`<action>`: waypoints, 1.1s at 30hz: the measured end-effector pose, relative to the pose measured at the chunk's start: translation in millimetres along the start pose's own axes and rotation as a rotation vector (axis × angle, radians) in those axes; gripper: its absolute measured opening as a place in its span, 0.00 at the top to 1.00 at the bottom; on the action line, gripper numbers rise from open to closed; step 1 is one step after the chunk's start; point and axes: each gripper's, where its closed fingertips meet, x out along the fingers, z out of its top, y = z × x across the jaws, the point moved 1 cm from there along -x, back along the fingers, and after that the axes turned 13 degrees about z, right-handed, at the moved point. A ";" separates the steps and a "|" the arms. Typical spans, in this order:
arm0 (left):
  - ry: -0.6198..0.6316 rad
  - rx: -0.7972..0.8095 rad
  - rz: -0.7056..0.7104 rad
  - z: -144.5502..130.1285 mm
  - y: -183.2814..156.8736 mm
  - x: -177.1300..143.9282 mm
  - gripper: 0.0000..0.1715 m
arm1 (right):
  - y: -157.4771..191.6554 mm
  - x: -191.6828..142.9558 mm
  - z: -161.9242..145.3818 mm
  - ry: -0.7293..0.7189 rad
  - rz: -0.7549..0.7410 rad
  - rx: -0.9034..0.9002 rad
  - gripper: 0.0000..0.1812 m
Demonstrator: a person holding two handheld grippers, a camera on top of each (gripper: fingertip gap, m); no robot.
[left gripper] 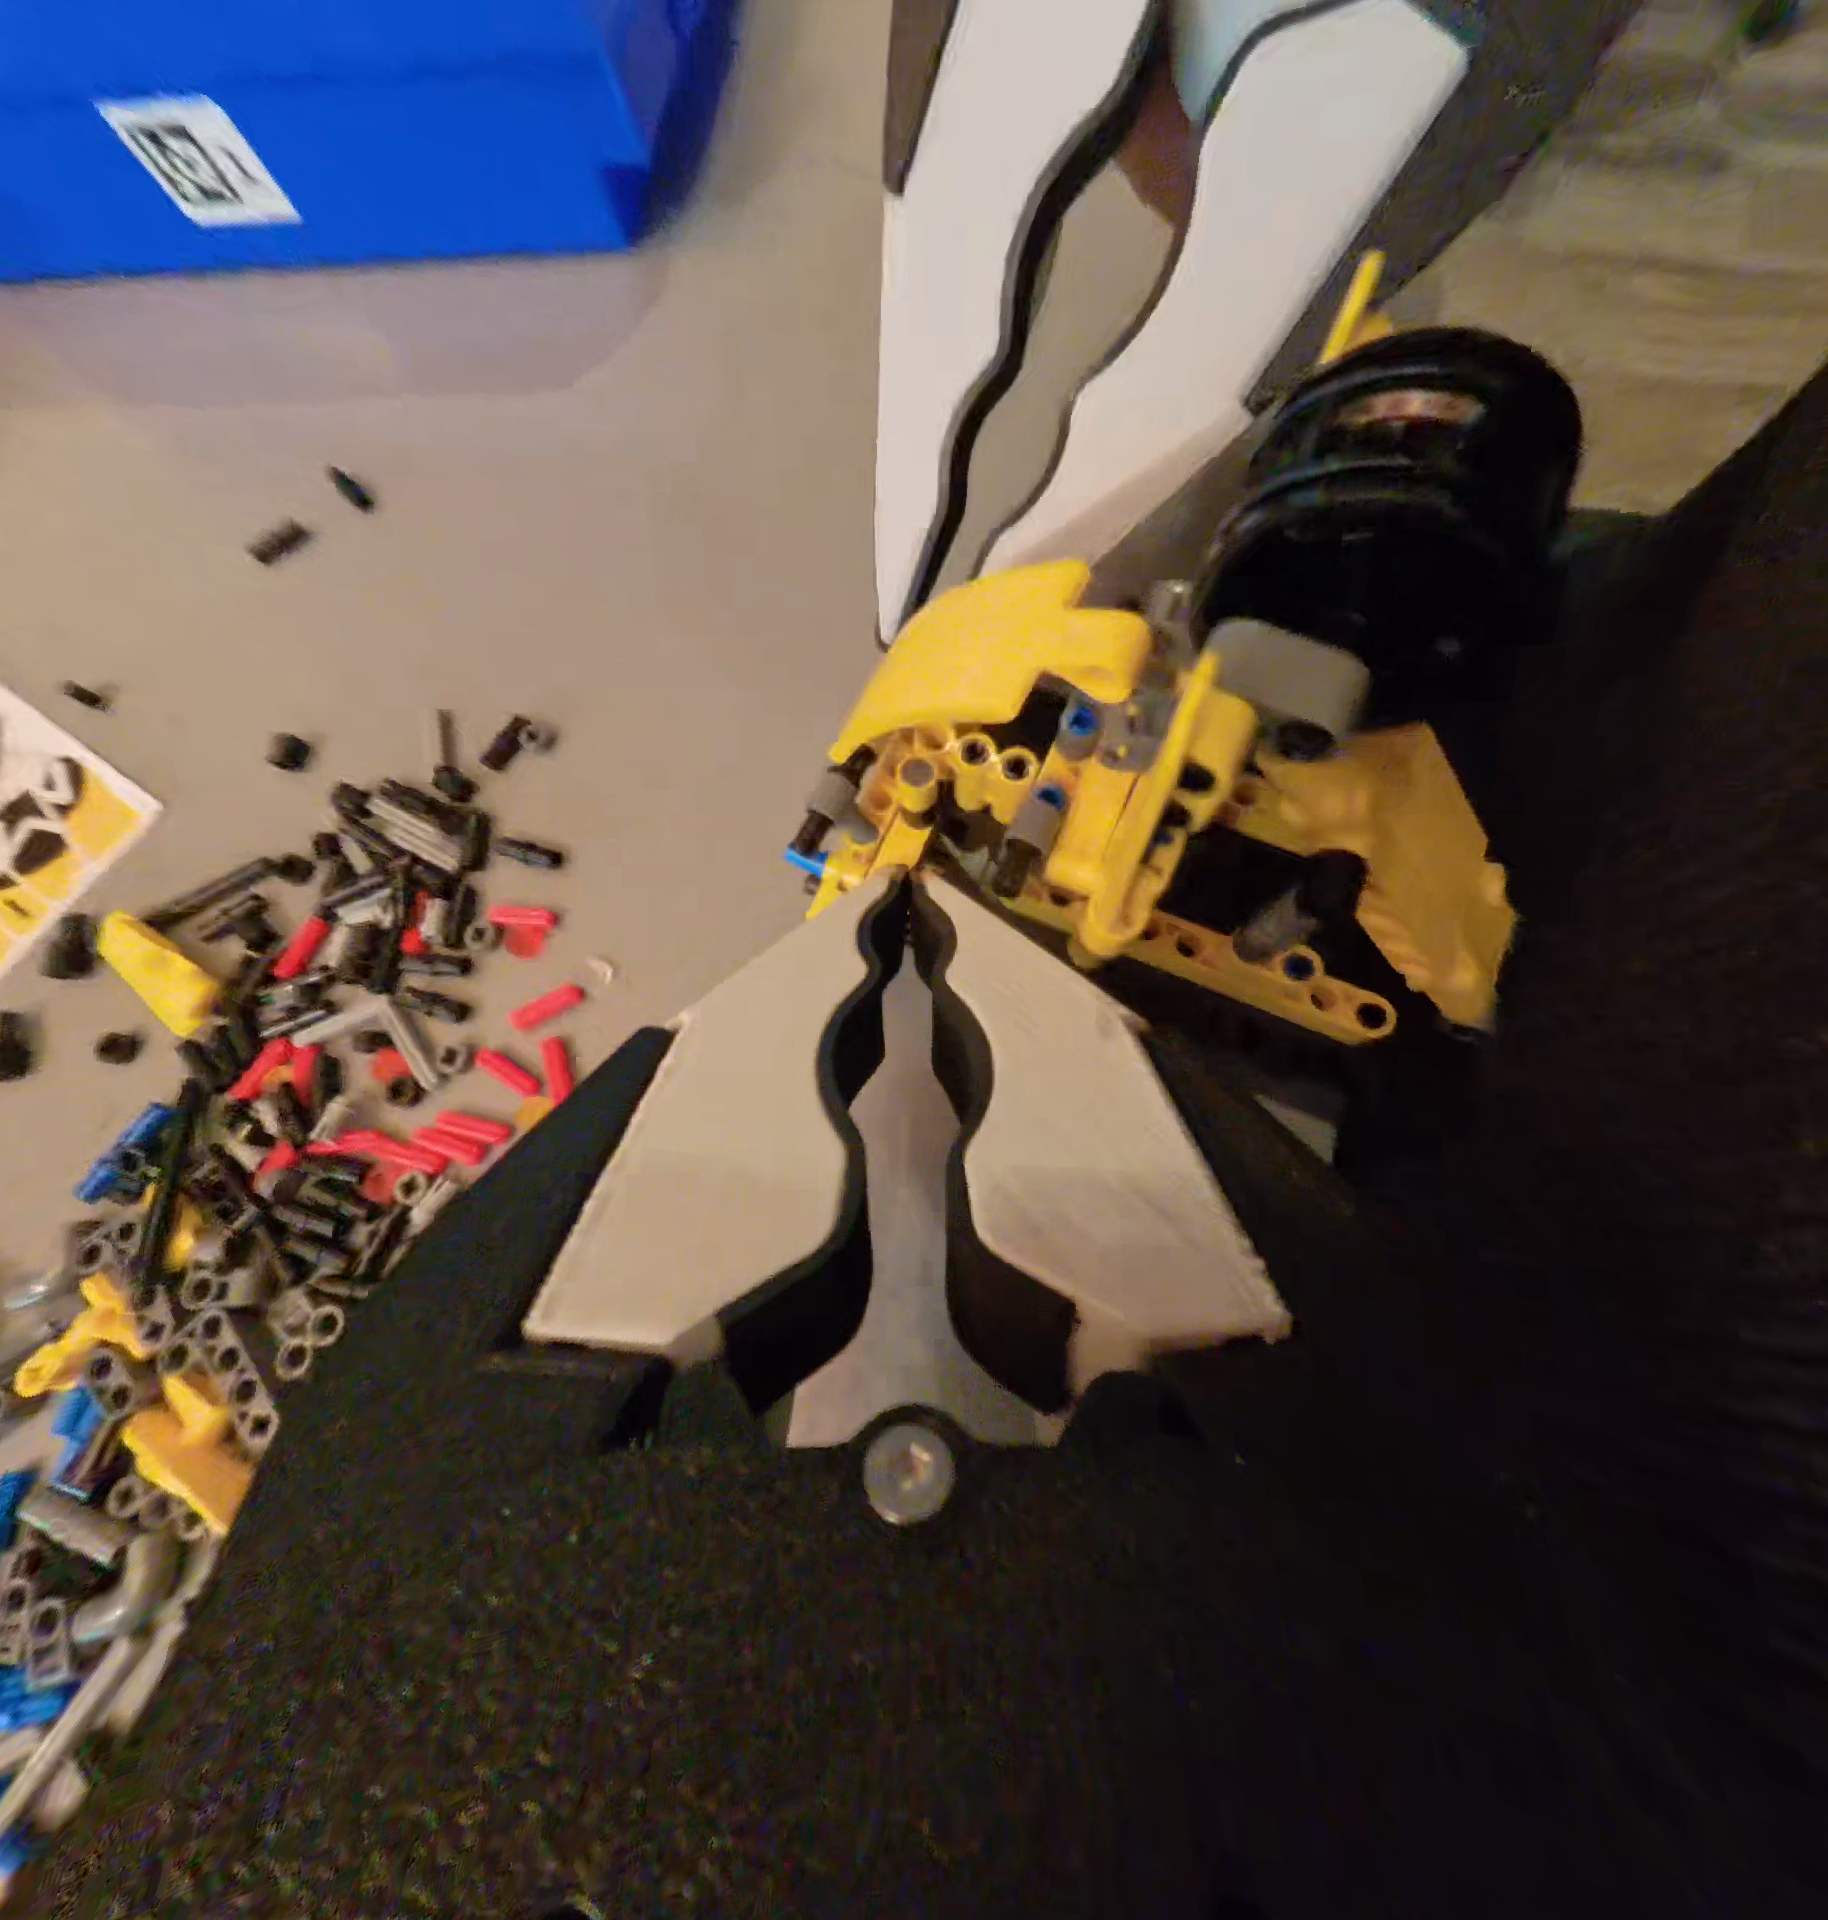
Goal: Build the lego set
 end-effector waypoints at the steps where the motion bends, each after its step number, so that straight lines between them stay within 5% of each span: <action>1: -0.018 0.006 0.005 -1.4 -0.3 -2.9 1.00 | 1.0 1.9 2.6 -0.004 0.017 -0.005 0.96; 12: -0.133 -0.191 -0.042 12.4 38.2 -20.2 0.96 | -1.5 11.4 12.8 0.027 0.101 -0.071 0.97; 15: -0.047 -0.093 -0.045 0.1 35.8 -8.5 0.91 | -2.7 11.7 13.0 0.036 0.125 -0.097 0.97; 22: -0.060 -0.002 -0.121 3.5 27.3 -8.4 0.99 | -5.2 11.6 12.9 0.028 0.158 -0.152 0.97; 33: -0.092 0.170 -0.050 3.4 34.5 -5.3 1.00 | -11.4 12.5 13.8 0.055 0.085 -0.283 0.97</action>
